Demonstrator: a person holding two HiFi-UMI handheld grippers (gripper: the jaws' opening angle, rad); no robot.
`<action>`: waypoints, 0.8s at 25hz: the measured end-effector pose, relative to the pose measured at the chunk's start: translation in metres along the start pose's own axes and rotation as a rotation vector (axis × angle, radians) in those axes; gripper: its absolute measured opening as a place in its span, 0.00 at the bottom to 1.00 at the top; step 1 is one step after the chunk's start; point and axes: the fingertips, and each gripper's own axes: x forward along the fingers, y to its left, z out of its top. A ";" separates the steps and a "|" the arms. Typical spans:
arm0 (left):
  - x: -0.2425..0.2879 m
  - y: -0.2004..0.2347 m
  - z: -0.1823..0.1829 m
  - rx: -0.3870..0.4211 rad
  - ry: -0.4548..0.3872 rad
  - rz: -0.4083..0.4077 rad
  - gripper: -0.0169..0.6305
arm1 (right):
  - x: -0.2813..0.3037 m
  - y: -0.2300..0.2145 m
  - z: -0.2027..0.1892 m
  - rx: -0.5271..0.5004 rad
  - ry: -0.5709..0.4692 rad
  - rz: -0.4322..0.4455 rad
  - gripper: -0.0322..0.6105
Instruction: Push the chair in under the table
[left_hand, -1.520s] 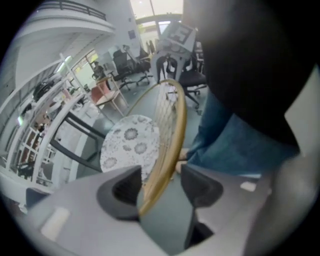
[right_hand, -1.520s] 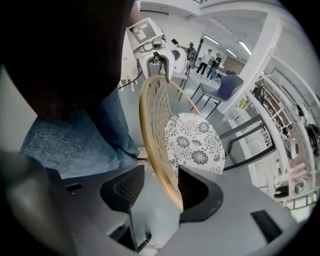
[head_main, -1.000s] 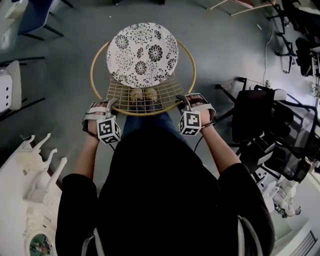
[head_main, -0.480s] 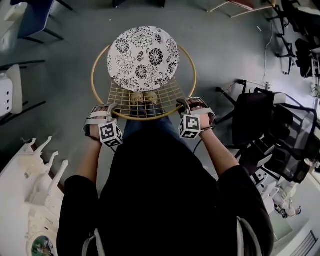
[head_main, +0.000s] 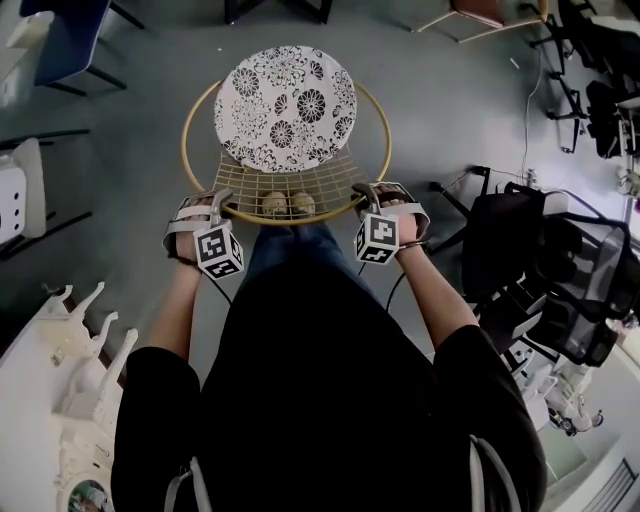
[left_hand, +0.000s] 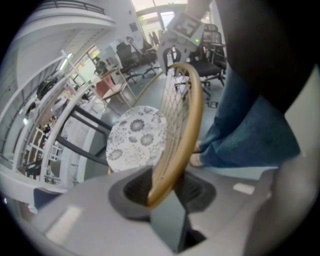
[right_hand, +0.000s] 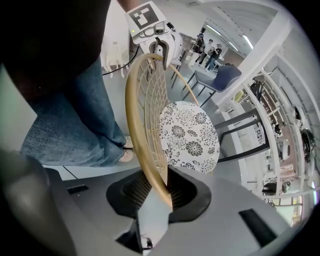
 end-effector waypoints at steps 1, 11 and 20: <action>0.001 0.007 0.000 0.001 -0.003 0.002 0.22 | 0.001 -0.006 0.000 0.001 0.005 -0.004 0.20; 0.013 0.045 -0.004 -0.013 -0.006 0.006 0.23 | 0.015 -0.042 -0.001 0.011 0.051 -0.015 0.19; 0.023 0.076 -0.006 -0.040 -0.004 0.010 0.25 | 0.023 -0.068 0.000 0.022 0.057 -0.011 0.19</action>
